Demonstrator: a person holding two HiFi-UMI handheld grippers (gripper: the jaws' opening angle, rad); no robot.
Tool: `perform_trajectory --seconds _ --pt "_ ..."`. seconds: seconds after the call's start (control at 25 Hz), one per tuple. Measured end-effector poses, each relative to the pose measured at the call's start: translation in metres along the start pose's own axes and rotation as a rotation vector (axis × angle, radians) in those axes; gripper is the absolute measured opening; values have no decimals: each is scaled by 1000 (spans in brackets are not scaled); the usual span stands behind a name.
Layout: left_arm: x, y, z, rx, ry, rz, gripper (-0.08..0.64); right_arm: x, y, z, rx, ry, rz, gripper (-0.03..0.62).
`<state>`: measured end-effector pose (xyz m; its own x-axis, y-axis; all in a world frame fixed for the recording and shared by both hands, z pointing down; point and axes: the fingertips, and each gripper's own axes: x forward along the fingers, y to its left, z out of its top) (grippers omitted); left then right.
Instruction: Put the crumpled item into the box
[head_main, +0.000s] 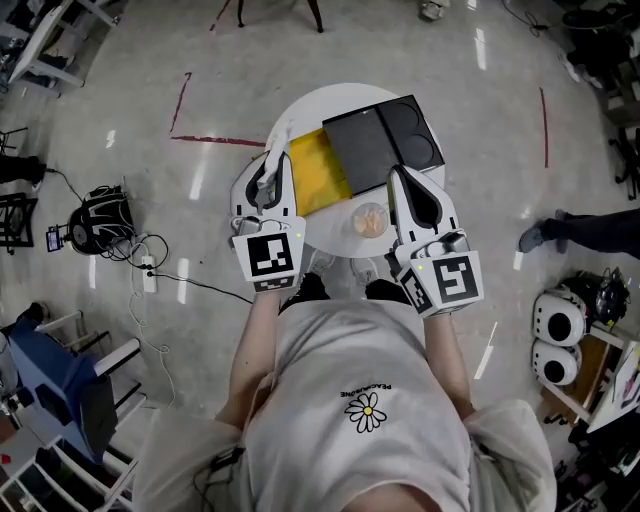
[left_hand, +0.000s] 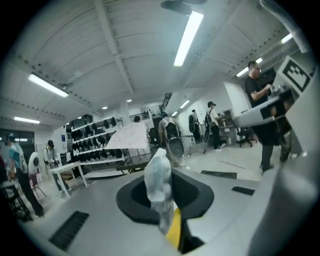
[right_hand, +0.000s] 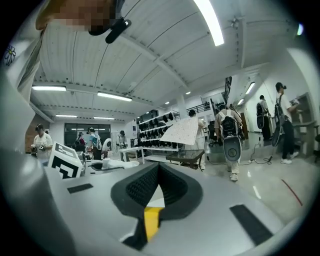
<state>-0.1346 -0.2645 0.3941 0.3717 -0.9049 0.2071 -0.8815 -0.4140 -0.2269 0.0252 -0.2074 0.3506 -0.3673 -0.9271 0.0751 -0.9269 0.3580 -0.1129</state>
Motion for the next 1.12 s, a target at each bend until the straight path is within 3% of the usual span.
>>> perform_trajectory --seconds 0.32,0.48,0.68,0.92,1.12 --pt "48 2 -56 347 178 -91 43 -6 -1 -12 -6 47 -55 2" --pt "69 -16 -84 544 245 -177 43 -12 -5 -10 -15 54 -81 3" --pt "88 -39 -131 722 355 -300 43 -19 -10 -13 -15 65 -109 3" --pt "105 -51 -187 838 499 -411 44 -21 -8 -22 -12 92 -134 3" --pt "116 -64 -213 830 573 -470 52 -30 -16 -28 -4 118 -171 3"
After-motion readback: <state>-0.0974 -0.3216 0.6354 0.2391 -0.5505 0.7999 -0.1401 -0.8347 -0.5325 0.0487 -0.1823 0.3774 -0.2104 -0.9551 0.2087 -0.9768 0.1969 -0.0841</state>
